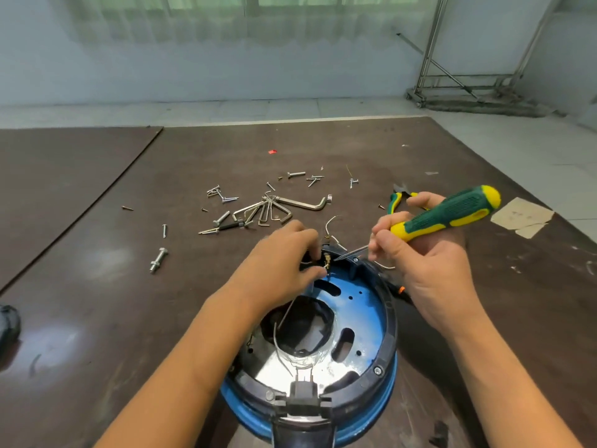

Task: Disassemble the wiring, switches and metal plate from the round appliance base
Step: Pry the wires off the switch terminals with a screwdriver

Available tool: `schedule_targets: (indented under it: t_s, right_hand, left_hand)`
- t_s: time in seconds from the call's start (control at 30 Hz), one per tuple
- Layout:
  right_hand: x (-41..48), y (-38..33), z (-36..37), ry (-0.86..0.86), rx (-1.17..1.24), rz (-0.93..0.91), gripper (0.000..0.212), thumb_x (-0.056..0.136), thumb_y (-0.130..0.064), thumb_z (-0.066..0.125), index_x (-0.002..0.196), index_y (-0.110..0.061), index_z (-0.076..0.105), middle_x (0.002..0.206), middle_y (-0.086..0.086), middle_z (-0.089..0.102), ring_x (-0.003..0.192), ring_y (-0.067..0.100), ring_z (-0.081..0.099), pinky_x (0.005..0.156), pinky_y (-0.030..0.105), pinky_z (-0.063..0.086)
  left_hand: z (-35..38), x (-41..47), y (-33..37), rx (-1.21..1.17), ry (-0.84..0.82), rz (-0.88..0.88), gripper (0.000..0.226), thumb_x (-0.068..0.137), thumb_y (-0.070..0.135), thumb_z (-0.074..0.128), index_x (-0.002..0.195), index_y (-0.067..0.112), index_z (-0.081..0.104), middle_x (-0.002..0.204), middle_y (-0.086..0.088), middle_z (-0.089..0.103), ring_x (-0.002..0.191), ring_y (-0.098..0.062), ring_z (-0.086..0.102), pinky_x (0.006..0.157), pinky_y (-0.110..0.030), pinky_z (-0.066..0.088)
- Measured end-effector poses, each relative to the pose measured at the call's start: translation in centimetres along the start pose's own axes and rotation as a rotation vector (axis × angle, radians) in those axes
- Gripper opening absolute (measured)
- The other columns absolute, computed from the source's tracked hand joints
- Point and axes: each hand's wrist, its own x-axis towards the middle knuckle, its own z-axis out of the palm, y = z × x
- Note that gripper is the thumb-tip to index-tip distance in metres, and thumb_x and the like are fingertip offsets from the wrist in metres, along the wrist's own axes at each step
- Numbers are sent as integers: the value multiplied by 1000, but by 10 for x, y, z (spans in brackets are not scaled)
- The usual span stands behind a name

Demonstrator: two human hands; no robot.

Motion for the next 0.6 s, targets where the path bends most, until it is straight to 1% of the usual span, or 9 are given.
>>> schedule_targets:
  t_s: [0.03,0.1,0.2,0.27,0.33,0.43,0.5,0.57,0.6]
  right_hand:
    - [1,2,-1,-1,-22,-8,50,92,12,65,123,-21,44,94,12,67,77,29,68,74,33,59]
    - [2,4,-4,-9,-55,-13,55,90,16,65,128,-18,43,95,14,69,77,29,70,72,30,59]
    - [1,3,-5,-7,-91,-36,54,90,13,67,129,-19,46,96,17,71,77,32,73,69,29,59]
    - [-5,-1,-4,-4,-97,-77,50,92,5,69,126,-25,49,97,20,71,77,35,73,68,31,60]
    - [-15,-5,-3,-7,-96,-91,47,93,-7,72,126,-30,49,97,20,71,79,37,74,68,36,61]
    - [-27,-7,-2,-21,-156,-58,47,93,-22,75,129,-33,48,99,17,73,88,38,75,82,44,62]
    - [-31,-8,-1,-42,-183,-39,49,91,-17,75,130,-31,47,99,17,74,92,40,75,87,45,61]
    - [-31,-9,2,-52,-183,-6,49,88,-9,73,127,-23,47,96,18,75,91,36,76,85,39,62]
    - [-31,-10,4,-50,-178,26,44,87,-9,73,123,-20,49,95,17,76,89,34,77,82,34,62]
  left_hand:
    - [4,-2,0,-24,3,-6,17,88,44,67,95,34,56,109,11,52,98,-11,54,92,-39,45]
    - [10,-8,-1,3,-3,-18,11,91,45,61,98,39,55,113,12,51,102,-11,53,91,-38,43]
    - [13,-16,2,18,-27,-17,9,94,45,58,100,40,59,117,12,47,106,-11,49,97,-41,40]
    - [11,-23,8,-21,-42,-6,10,94,44,58,102,39,62,119,13,47,109,-11,48,101,-42,39]
    - [12,-33,12,-35,-35,-13,10,94,44,58,102,39,62,120,13,46,110,-10,47,103,-42,37]
    - [16,-49,13,-34,-8,-37,9,95,44,58,102,41,61,122,14,45,113,-11,45,105,-41,34]
    - [16,-55,12,-42,-10,-42,11,94,44,58,105,42,61,125,14,44,116,-10,43,105,-39,34]
    - [14,-56,12,-54,-18,-42,13,94,45,58,106,43,62,126,14,44,117,-10,43,105,-38,34]
    - [13,-56,11,-62,-19,-40,13,94,45,58,106,43,63,125,14,45,117,-10,44,104,-38,35]
